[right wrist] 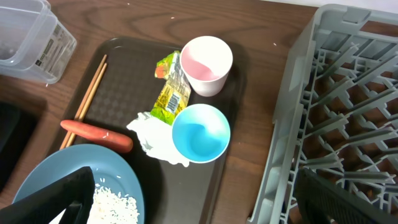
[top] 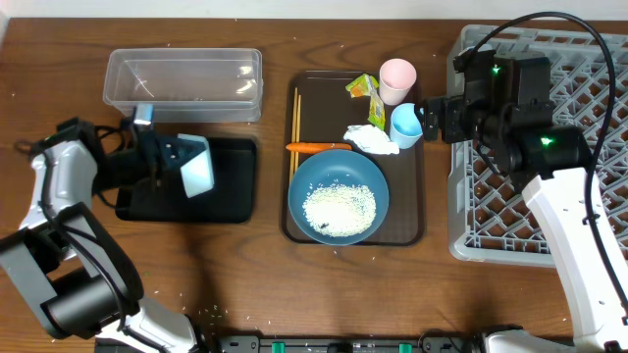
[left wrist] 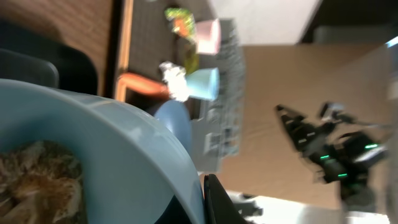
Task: Sort waste into correct bins and load items into the dishwasher rack
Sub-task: 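Tip the bowl over the black tray to dump the food scrap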
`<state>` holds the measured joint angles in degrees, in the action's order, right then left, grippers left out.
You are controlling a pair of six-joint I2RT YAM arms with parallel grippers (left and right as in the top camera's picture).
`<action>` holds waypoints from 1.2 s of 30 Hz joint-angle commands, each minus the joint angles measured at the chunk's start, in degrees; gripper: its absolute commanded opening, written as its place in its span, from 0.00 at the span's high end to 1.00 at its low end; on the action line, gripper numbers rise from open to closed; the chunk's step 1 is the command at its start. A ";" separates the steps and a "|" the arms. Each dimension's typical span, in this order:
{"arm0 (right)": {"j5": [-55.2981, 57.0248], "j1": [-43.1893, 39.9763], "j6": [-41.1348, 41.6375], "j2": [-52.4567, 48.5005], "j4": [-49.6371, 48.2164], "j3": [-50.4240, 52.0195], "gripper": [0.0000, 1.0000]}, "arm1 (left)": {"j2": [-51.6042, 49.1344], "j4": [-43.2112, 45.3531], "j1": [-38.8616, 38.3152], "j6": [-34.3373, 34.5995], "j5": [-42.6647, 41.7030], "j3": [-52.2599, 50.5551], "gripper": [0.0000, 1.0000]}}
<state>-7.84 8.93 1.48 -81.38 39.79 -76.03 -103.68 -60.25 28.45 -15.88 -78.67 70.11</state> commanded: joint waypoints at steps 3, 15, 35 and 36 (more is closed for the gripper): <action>0.52 0.48 0.22 -0.33 0.11 -0.61 0.05 | 1.53 -0.57 3.43 1.16 -10.14 -1.66 0.94; 0.55 0.48 0.20 -0.33 0.31 -0.61 0.05 | 1.53 -1.75 4.00 3.21 -11.17 -1.66 0.94; 0.55 0.48 0.20 -0.33 -0.28 -0.61 0.03 | 15.69 7.50 -9.35 3.98 15.67 10.97 0.94; 0.55 0.48 0.22 -0.33 -0.31 -0.61 0.03 | 17.07 8.94 -11.23 4.68 19.78 11.28 0.94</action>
<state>-7.84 8.93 1.48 -81.38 39.62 -76.03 -92.07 -53.12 22.22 -11.99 -72.75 78.24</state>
